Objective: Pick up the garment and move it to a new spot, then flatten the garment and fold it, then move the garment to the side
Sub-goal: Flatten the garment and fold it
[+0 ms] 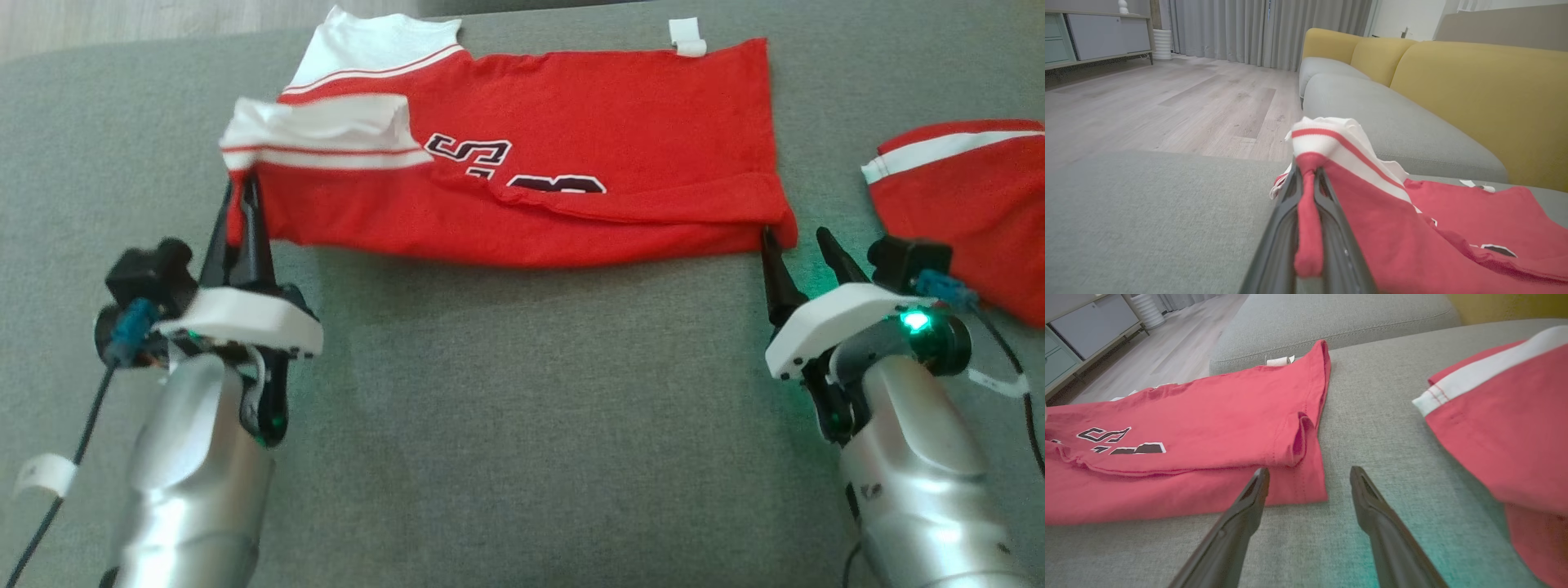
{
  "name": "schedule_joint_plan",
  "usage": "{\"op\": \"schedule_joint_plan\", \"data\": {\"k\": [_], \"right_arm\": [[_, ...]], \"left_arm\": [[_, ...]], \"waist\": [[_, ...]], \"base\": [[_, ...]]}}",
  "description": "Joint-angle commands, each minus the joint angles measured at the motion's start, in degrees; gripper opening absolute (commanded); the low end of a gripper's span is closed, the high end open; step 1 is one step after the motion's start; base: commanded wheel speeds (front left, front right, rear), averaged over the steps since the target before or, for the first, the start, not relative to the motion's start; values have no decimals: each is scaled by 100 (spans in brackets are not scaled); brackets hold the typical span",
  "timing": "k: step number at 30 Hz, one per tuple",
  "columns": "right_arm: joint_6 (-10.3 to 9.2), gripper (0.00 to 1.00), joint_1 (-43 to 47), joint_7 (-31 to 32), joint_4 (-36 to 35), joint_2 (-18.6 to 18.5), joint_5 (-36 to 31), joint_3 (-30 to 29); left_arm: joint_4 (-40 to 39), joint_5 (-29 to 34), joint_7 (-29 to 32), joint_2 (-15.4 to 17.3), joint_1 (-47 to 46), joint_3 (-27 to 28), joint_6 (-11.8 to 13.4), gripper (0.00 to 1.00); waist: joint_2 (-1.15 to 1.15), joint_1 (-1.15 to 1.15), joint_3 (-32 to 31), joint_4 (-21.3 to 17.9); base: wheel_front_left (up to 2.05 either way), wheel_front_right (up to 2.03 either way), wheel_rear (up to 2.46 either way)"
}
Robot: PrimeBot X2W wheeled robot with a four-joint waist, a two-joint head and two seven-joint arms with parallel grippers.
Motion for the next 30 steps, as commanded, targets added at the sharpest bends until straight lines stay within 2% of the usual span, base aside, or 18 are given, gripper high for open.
{"op": "schedule_joint_plan", "data": {"k": [1, 8, 18, 19, 20, 30], "right_arm": [[37, 100, -278, 9, -68, 56, 4, 84], [37, 100, -624, 11, 632, 56, 500, 93], [37, 100, -1155, 253, 1676, 57, 1247, 760], [37, 35, -1184, 260, 1734, 57, 1278, 843], [37, 0, -1215, 227, 1779, 57, 1274, 926], [37, 0, -1400, -554, 2182, 57, 1117, 1007]], "left_arm": [[-201, 58, -61, 149, -24, 99, -25, 0], [-264, 156, -61, 103, 59, -35, -77, 0], [-212, 207, -62, 70, 72, -102, -87, 0], [-185, 211, -62, 73, 72, -105, -82, 0], [-155, 210, -62, 79, 72, -104, -78, 0], [-22, 196, -62, 264, 213, 27, -35, 0]], "waist": [[0, 0, 18, 31], [0, 0, 47, 119], [0, 0, 78, 177], [0, 0, 76, 181], [0, 0, 73, 182], [0, 0, -151, 51]], "base": [[0, 0, 0], [0, 0, 0], [0, 0, 0], [0, 0, 0], [0, 0, 0], [0, 0, 0]]}}
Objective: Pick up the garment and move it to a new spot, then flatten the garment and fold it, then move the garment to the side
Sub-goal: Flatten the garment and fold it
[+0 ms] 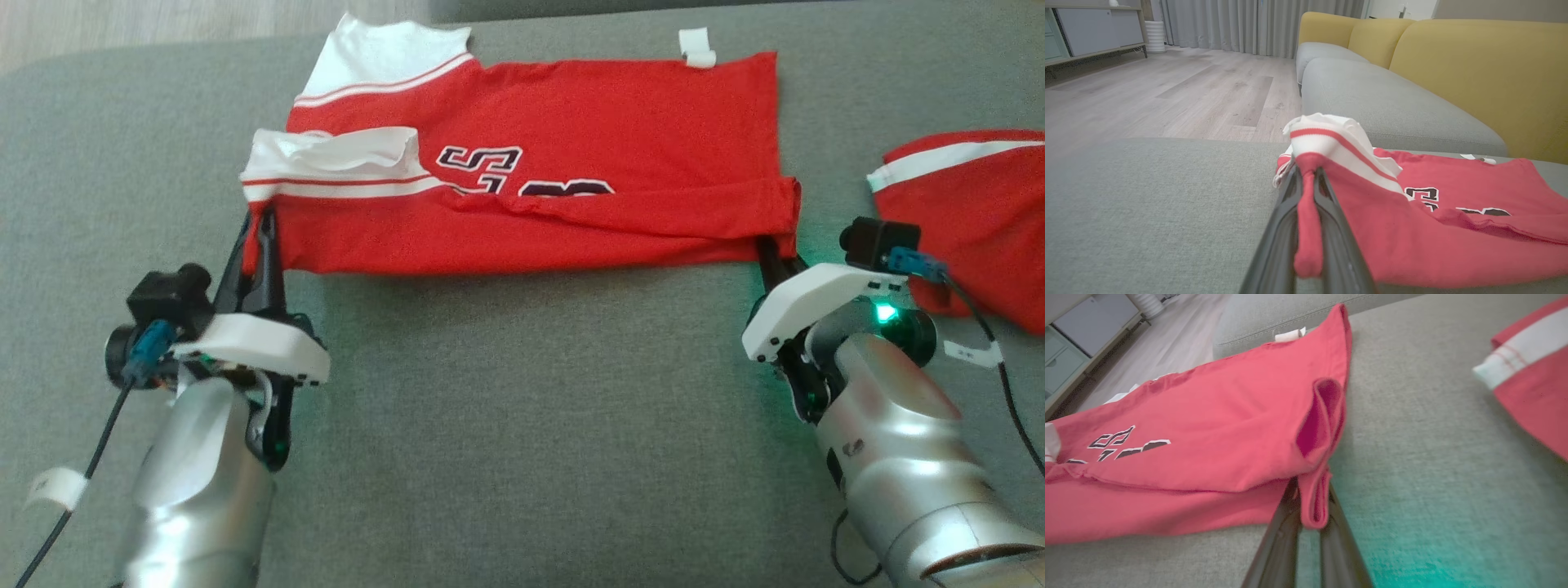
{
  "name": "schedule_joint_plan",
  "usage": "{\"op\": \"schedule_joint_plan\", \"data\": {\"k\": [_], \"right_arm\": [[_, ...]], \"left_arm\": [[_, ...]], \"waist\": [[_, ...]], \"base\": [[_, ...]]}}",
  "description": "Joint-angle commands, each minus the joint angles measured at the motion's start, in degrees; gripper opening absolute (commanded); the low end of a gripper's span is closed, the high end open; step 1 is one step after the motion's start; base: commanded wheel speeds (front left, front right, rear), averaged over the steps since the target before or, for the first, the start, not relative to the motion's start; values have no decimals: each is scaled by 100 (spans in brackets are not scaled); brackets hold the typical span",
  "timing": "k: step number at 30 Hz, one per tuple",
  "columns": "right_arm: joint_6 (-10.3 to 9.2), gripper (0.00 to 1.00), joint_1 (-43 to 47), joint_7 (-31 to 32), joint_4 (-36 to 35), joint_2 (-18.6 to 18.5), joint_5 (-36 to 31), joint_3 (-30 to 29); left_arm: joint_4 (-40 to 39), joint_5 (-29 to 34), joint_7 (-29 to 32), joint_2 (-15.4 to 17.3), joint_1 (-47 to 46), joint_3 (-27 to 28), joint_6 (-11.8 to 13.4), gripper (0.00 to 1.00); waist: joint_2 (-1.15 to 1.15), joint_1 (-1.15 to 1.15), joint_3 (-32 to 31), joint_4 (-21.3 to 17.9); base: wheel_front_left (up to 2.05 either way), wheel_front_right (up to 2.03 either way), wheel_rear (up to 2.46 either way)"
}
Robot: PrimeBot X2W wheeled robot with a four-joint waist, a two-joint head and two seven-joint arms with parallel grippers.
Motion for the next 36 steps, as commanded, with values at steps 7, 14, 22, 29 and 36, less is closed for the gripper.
{"op": "schedule_joint_plan", "data": {"k": [7, 14, 22, 29, 36], "right_arm": [[37, 0, -33, -192, -111, 81, 3, 125], [37, 0, 287, 100, -319, 12, 123, 309], [37, 0, 1016, 864, -998, -286, 516, 517], [37, 0, 1756, 1546, -1900, -517, 773, 462], [37, 0, 2437, 2013, -2701, -506, 654, 152]], "left_arm": [[-221, 11, -62, 335, 311, 300, 64, 0], [-358, -22, -59, 354, 775, 296, 71, 0], [-825, -131, 214, 320, 1564, 200, 92, 0], [-1507, -206, 705, 306, 2284, 51, 148, 0], [-1945, -240, 941, 342, 2637, 0, 255, 0]], "waist": [[0, 0, -459, -214], [0, 0, -863, -339], [0, 0, -1344, -360], [0, 0, -1488, -340], [0, 0, -1469, -308]], "base": [[0, 0, 0], [0, 0, 0], [0, 0, 0], [0, 0, 0], [0, 0, 0]]}}
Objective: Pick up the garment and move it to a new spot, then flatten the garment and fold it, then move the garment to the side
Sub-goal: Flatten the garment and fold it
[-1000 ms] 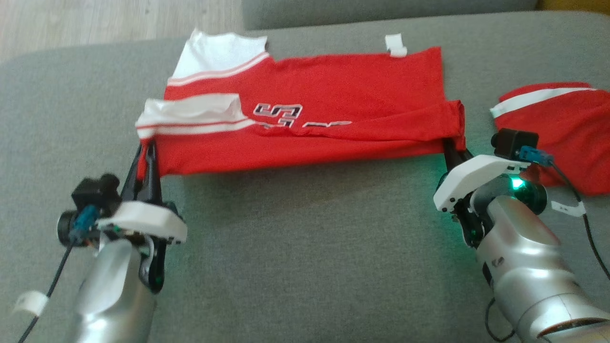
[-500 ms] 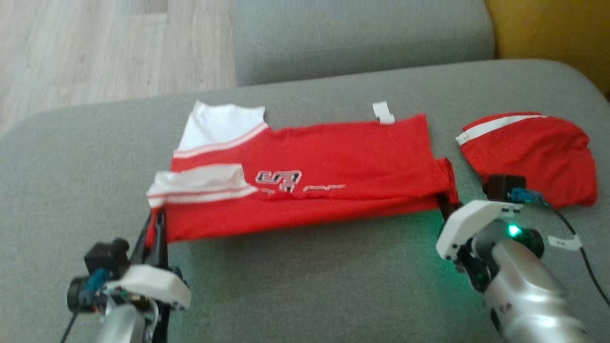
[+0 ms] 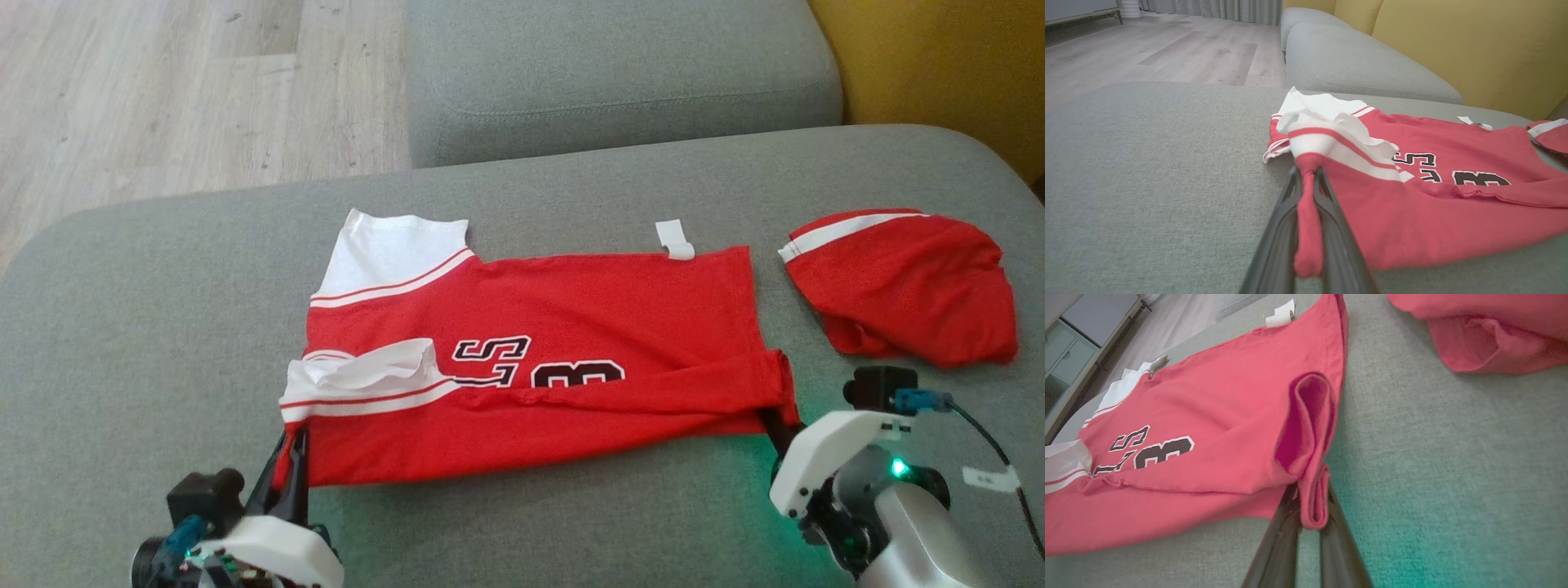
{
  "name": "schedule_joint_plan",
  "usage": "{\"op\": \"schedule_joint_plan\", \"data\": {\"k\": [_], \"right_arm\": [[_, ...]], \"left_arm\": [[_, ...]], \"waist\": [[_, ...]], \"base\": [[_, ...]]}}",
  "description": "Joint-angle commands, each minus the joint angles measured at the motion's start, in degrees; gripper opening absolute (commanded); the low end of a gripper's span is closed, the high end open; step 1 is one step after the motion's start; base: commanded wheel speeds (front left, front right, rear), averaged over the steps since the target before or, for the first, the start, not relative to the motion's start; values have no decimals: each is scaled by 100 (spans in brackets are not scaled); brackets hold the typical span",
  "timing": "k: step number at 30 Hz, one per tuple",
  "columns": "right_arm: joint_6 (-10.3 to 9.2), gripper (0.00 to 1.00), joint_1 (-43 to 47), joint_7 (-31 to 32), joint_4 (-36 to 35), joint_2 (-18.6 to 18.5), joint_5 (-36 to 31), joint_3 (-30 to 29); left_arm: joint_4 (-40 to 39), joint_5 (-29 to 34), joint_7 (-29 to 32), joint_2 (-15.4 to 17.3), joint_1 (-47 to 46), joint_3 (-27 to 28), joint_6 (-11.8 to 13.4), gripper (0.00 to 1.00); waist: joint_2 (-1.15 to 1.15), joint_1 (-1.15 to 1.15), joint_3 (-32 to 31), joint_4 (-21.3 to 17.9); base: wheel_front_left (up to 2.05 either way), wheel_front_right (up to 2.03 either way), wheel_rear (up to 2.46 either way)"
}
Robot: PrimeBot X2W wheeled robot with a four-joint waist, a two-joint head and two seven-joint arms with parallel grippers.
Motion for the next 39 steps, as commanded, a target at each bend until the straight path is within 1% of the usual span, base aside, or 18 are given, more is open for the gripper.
{"op": "schedule_joint_plan", "data": {"k": [1, 5, 9, 10, 11, 12, 13, 14, 18, 19, 22, 26, 30, 34, 36, 39], "right_arm": [[37, 0, -31, 67, -343, -35, -94, -18], [37, 0, 204, 280, -717, 33, -296, -271], [37, 0, 367, 440, -1026, 139, -498, -516], [37, 30, 393, 417, -1106, 161, -570, -578], [37, 100, 414, 382, -1182, 191, -643, -652], [37, 100, 427, 360, -1261, 230, -691, -697], [37, 100, 430, 339, -1356, 268, -722, -704], [37, 100, 429, 301, -1458, 299, -742, -715], [37, 100, 380, 139, -1850, 377, -766, -797], [37, 100, 380, 139, -1850, 377, -766, -797], [37, 100, 275, 23, -2169, 404, -771, -974], [37, 100, 63, -158, -2645, 417, -868, -1195], [37, 100, -217, -343, -3064, 434, -934, -1393], [37, 100, -528, -448, -3288, 446, -1011, -1476], [37, 100, -682, -463, -3342, 450, -1026, -1451], [37, 100, -909, -487, -3376, 454, -1058, -1363]], "left_arm": [[-242, -31, 23, 160, -181, 160, 47, 0], [-260, -24, 109, 209, -150, 137, 83, 0], [-213, -29, 152, 233, -166, 86, 56, 0], [-192, -25, 146, 237, -178, 77, 58, 7], [-171, -19, 131, 241, -195, 72, 63, 34], [-155, -15, 90, 240, -221, 77, 74, 49], [-140, -8, 29, 240, -251, 85, 87, 81], [-122, 3, -44, 241, -286, 98, 107, 100], [-79, 47, -409, 241, -487, 161, 172, 100], [-79, 47, -409, 241, -487, 161, 172, 100], [-151, 70, -672, 244, -713, 218, 185, 100], [-387, 125, -876, 283, -1080, 250, 88, 100], [-635, 174, -934, 341, -1554, 267, 1, 100], [-659, 193, -722, 493, -2216, 208, -125, 100], [-568, 175, -472, 605, -2596, 160, -206, 100], [-261, 172, 81, 873, -3170, -26, -351, 100]], "waist": [[0, 1, 17, 7], [0, 1, 65, -5], [0, 1, 137, -31], [0, 1, 155, -38], [0, 1, 176, -48], [0, 1, 194, -54], [0, 1, 214, -65], [0, 1, 236, -77], [0, 1, 354, -126], [0, 1, 354, -126], [0, 1, 484, -157], [0, 1, 688, -213], [0, 1, 943, -288], [0, 1, 1239, -404], [0, 1, 1400, -472], [0, 1, 1665, -597]], "base": [[0, 0, 0], [0, 0, 0], [0, 0, 0], [0, 0, 0], [0, 0, 0], [0, 0, 0], [0, 0, 0], [0, 0, 0], [0, 0, 0], [0, 0, 0], [0, 0, 0], [0, 0, 0], [0, 0, 0], [0, 0, 0], [0, 0, 0], [0, 0, 0]]}}
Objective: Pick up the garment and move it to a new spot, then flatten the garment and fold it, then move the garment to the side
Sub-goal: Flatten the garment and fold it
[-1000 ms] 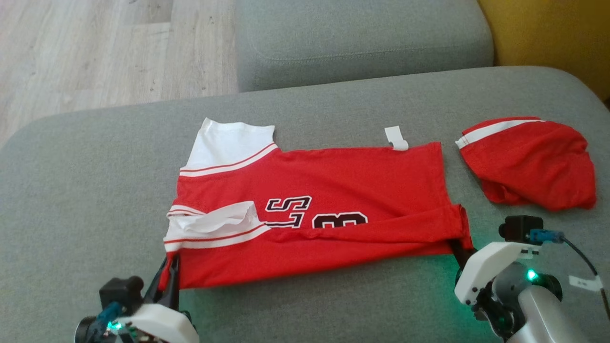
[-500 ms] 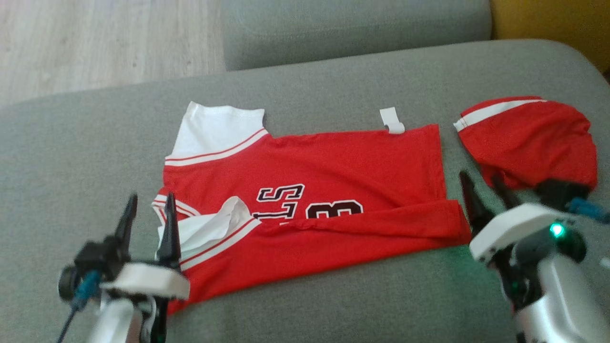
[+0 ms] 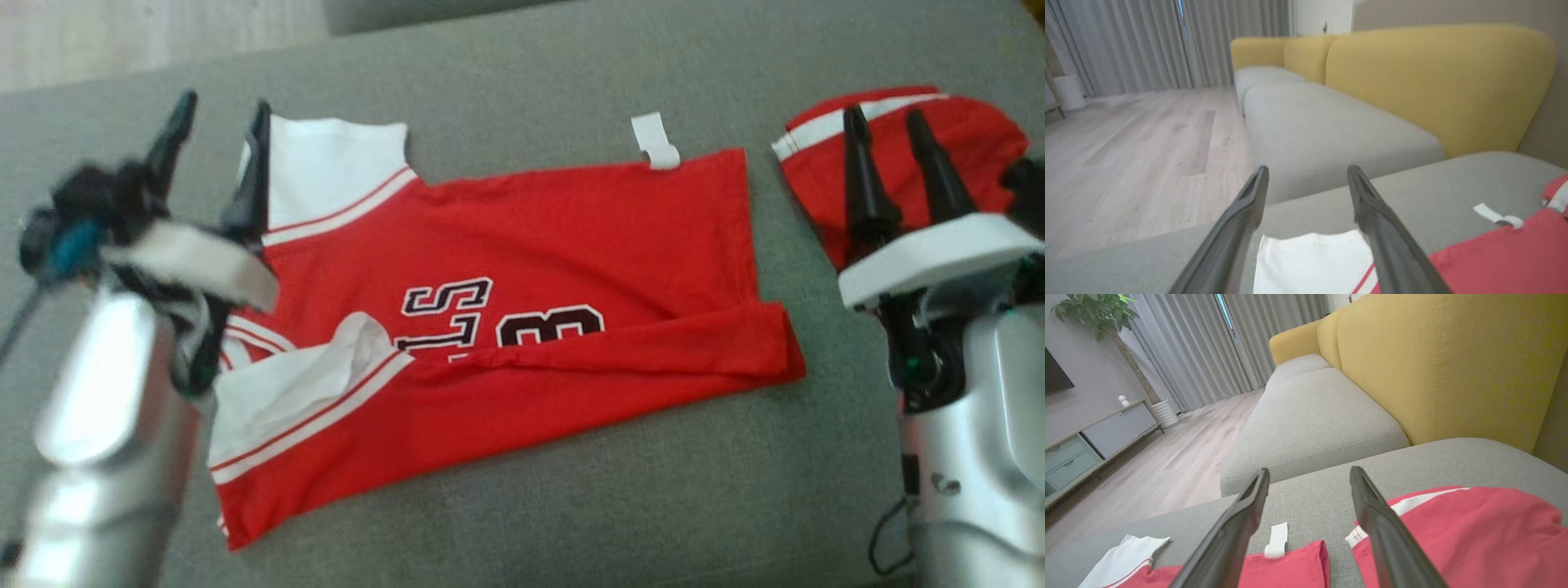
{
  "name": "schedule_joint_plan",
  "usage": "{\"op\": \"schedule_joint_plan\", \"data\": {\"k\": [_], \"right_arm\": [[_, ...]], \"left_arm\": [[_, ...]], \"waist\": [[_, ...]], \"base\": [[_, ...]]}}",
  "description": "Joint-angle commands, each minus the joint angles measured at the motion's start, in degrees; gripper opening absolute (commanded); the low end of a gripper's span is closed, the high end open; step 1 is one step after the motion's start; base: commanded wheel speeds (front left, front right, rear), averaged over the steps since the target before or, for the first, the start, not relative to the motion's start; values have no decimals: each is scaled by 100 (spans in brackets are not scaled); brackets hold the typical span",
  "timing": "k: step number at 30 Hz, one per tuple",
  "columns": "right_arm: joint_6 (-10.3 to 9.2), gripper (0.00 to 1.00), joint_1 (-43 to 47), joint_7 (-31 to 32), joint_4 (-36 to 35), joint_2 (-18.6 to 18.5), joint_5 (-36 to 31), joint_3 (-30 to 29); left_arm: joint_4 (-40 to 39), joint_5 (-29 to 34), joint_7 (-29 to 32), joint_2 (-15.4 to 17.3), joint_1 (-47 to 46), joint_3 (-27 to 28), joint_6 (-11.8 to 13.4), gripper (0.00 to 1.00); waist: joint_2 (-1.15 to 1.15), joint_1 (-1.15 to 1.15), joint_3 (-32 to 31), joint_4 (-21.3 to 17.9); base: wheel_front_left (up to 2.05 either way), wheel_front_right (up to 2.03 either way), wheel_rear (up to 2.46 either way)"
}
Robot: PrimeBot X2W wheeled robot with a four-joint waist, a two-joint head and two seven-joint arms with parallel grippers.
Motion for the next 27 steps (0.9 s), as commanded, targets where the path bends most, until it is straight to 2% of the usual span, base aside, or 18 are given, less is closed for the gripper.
{"op": "schedule_joint_plan", "data": {"k": [1, 3, 5, 10, 17, 27], "right_arm": [[37, 100, -288, -64, -239, 40, -40, 169], [37, 100, -498, -113, -210, 43, -43, 309], [37, 100, -622, -158, -171, 42, -42, 381], [37, 100, -876, -271, -90, 48, -4, 550], [37, 100, -1029, -399, 28, 41, 42, 688], [37, 100, -1109, -476, 116, 25, 71, 693]], "left_arm": [[-43, -1, 151, 279, -368, 140, -32, 100], [401, -106, 816, 578, -936, -168, -108, 100], [699, -196, 1222, 765, -1274, -415, -125, 100], [1254, -620, 1952, 1197, -1887, -1118, -131, 100], [2045, -893, 2227, 1545, -2414, -1439, -132, 100], [2602, -1274, 2340, 1526, -2795, -1659, -132, 100]], "waist": [[0, -1, 264, -172], [0, -1, 511, -300], [0, -1, 649, -378], [0, -1, 943, -549], [0, -1, 1165, -674], [0, -1, 1394, -747]], "base": [[0, 0, 0], [0, 0, 0], [0, 0, 0], [0, 0, 0], [0, 0, 0], [0, 0, 0]]}}
